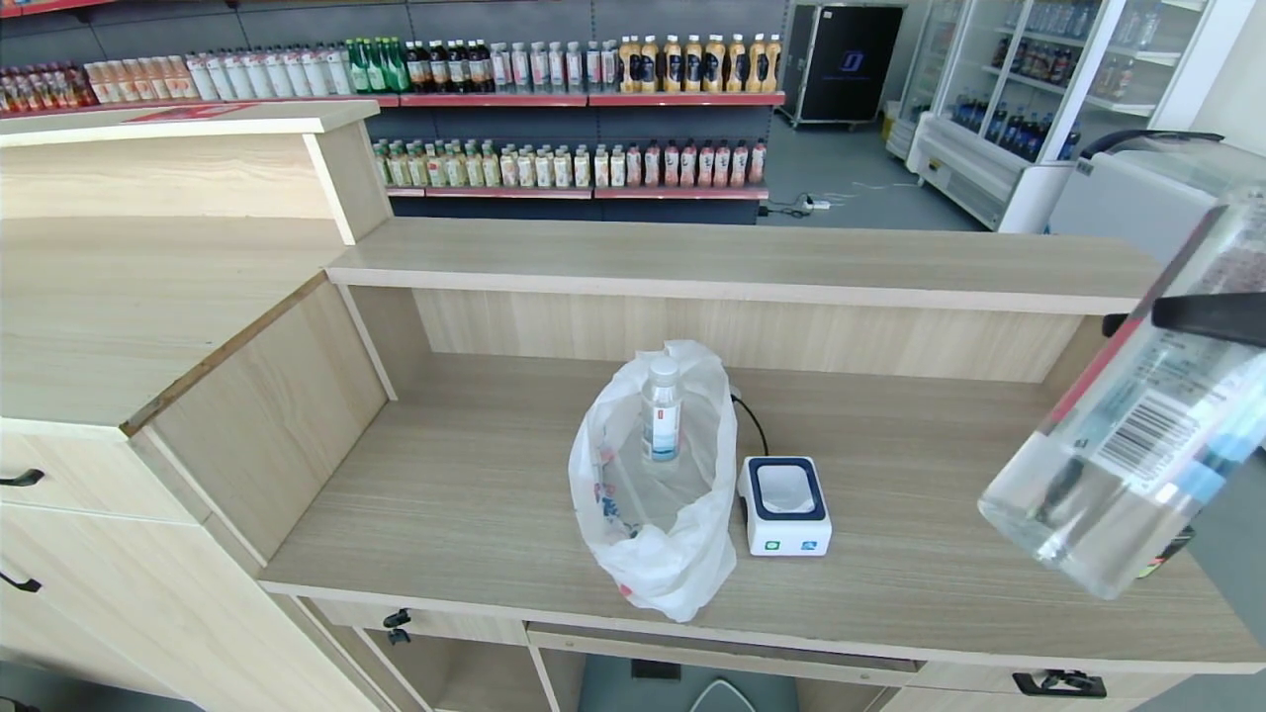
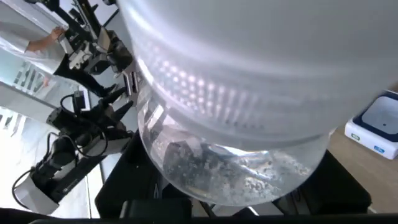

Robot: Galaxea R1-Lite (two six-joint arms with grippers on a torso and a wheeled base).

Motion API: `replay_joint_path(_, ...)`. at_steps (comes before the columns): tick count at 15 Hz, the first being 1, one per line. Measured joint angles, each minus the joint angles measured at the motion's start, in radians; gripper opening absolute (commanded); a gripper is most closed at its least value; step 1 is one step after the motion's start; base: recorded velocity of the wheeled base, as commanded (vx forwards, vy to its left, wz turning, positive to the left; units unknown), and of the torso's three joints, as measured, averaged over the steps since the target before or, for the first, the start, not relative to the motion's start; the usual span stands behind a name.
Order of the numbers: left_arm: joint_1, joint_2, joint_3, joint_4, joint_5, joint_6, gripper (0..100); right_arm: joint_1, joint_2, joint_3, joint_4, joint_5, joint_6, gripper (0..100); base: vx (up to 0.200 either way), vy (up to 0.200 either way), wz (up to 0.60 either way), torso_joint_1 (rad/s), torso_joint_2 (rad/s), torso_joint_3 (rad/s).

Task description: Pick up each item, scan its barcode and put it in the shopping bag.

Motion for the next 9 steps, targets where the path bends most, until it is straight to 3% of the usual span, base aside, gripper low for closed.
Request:
replay_joint_path(4,0.0,0.0,0.0,0.0,0.0,0.0,100,0.07,-0.072,-0.129,0.19,0.001,0.021,0,0.0,0.0,0.0,0.0,0.0,0.0)
replay_joint_path(9,0.0,0.0,0.0,0.0,0.0,0.0,100,0.135,-0.125,-0.21,0.221,0.01,0.076,0,0.0,0.0,0.0,0.0,0.0,0.0)
